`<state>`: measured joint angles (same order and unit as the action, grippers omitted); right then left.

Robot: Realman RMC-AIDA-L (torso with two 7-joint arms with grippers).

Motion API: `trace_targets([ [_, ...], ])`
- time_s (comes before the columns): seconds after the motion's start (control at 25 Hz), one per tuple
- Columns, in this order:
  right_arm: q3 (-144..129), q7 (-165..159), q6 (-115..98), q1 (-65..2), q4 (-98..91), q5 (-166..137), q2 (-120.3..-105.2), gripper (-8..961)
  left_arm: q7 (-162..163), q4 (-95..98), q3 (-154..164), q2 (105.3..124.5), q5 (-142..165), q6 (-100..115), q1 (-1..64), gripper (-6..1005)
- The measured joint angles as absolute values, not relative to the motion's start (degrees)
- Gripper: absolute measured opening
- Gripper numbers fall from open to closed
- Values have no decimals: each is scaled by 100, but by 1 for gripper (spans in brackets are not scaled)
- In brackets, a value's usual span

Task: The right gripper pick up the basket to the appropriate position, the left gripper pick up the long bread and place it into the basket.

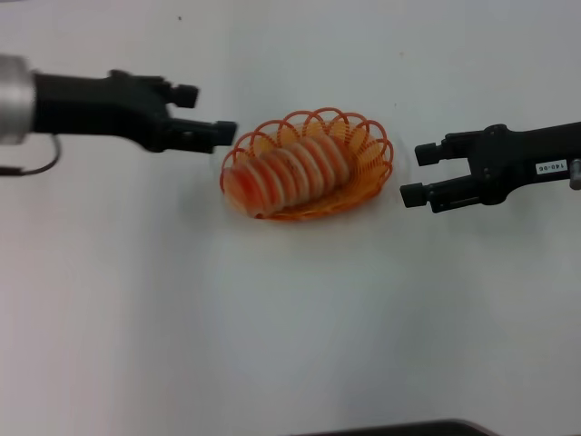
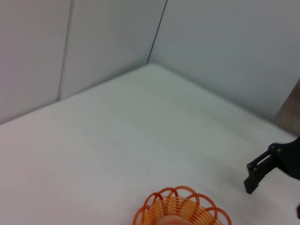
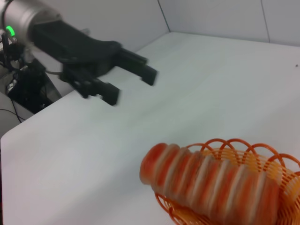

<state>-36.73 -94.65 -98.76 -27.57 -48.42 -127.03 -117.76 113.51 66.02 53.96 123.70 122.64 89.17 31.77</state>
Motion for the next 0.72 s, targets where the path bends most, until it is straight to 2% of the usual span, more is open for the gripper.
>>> trace_targets([
  [0.16, -3653, -9466, -9879, -2789, -4842, -12685, -11791, 885, 10764, 6355, 4236, 12185, 12090, 9935, 2718, 829],
  [0.44, -3685, -9492, -9880, -2840, -4842, -12690, -11799, 886, 10115, 5256, 3563, 11639, 12022, 10564, 2236, 862],
  [0.72, -3711, -9535, -9891, -2856, -4842, -12713, -11803, 885, 10034, 5040, 3547, 11589, 12083, 10476, 2189, 862],
])
